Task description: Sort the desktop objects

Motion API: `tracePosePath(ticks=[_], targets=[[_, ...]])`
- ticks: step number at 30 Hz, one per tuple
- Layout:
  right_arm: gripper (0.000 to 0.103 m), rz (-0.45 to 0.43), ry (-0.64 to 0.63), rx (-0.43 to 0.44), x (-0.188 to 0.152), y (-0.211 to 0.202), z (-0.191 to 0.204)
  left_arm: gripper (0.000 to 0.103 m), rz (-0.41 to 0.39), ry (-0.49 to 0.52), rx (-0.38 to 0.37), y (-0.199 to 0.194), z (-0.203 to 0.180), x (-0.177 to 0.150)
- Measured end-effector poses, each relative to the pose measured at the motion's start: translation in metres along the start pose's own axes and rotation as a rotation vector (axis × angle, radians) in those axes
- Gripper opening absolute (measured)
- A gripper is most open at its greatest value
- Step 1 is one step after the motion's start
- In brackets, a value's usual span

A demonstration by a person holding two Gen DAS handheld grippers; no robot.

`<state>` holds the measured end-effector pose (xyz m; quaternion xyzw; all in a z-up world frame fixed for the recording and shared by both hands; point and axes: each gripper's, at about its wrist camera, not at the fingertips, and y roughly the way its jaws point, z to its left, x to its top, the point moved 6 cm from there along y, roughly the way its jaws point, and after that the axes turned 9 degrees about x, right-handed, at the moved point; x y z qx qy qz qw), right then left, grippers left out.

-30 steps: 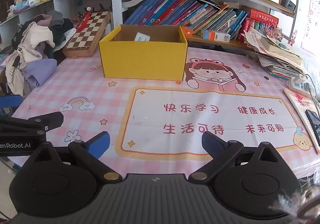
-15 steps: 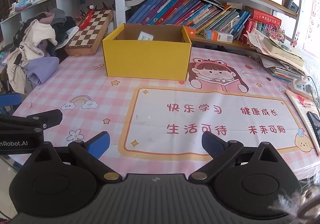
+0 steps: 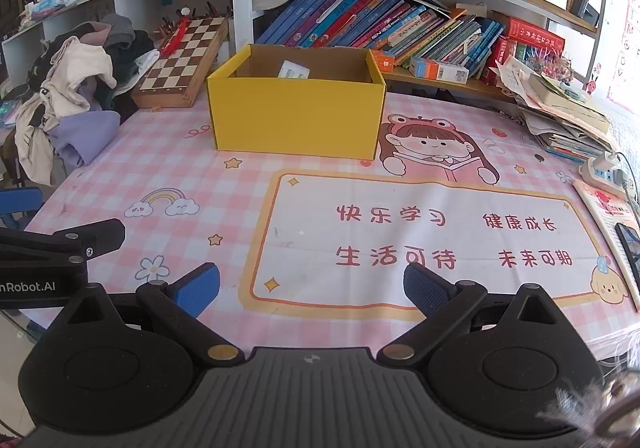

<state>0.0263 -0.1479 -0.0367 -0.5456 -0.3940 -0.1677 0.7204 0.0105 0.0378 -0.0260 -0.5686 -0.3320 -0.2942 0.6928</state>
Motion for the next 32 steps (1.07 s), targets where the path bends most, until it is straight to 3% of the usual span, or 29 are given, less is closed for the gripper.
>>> tracePosePath(ticks=[32], targets=[[0.100,0.042,0.009,0.008,-0.003,0.011,-0.005,0.103,0.044,-0.031,-0.008,0.011,-0.004,-0.005]])
